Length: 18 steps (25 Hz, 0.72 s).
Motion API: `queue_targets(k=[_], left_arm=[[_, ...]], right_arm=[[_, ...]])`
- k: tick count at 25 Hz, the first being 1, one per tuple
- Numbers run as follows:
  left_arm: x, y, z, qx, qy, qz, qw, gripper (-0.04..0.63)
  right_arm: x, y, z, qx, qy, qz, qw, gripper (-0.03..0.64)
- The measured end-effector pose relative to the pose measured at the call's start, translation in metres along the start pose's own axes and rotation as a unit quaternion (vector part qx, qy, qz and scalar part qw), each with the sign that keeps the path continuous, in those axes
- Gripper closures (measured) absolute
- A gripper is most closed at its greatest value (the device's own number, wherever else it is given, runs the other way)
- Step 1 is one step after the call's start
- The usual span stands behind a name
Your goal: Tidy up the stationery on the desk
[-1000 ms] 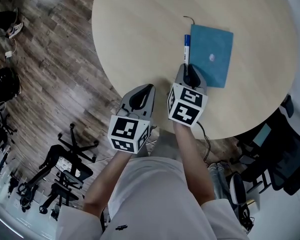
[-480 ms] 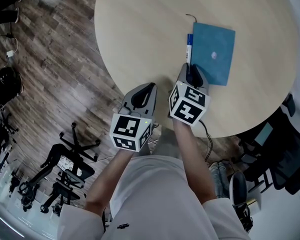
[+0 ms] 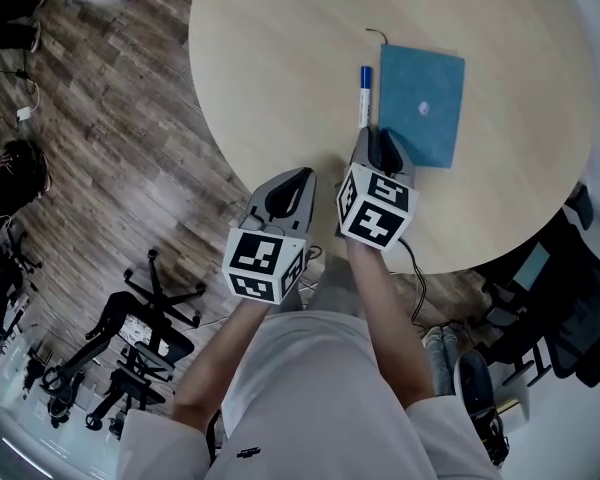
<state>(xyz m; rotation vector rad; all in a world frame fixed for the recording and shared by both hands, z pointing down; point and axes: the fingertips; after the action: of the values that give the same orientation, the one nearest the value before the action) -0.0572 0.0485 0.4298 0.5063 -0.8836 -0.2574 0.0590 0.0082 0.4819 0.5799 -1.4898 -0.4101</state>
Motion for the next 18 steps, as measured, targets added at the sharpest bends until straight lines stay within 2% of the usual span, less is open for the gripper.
queue_targets(k=[10, 12, 18], left_arm=[[0.004, 0.004, -0.003, -0.002, 0.001, 0.002, 1.0, 0.574], [0.004, 0.004, -0.003, -0.003, 0.001, 0.002, 1.0, 0.574], [0.007, 0.001, -0.001, -0.004, 0.0, 0.001, 1.0, 0.574]], right_arm=[[0.006, 0.002, 0.019, -0.023, -0.045, 0.009, 0.999, 0.502], [0.007, 0.003, 0.019, -0.027, -0.044, 0.013, 0.999, 0.531], [0.007, 0.001, 0.003, -0.007, -0.014, 0.009, 1.0, 0.535]])
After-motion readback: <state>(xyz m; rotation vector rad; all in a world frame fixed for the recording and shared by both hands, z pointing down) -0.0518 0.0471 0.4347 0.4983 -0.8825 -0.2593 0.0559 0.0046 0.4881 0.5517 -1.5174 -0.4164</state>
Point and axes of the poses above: the fingertips, and each gripper's own axes: x forward along the fingers, z to its left, y out of its underside, and after that the axes turned 11 degrees about -x, right-handed
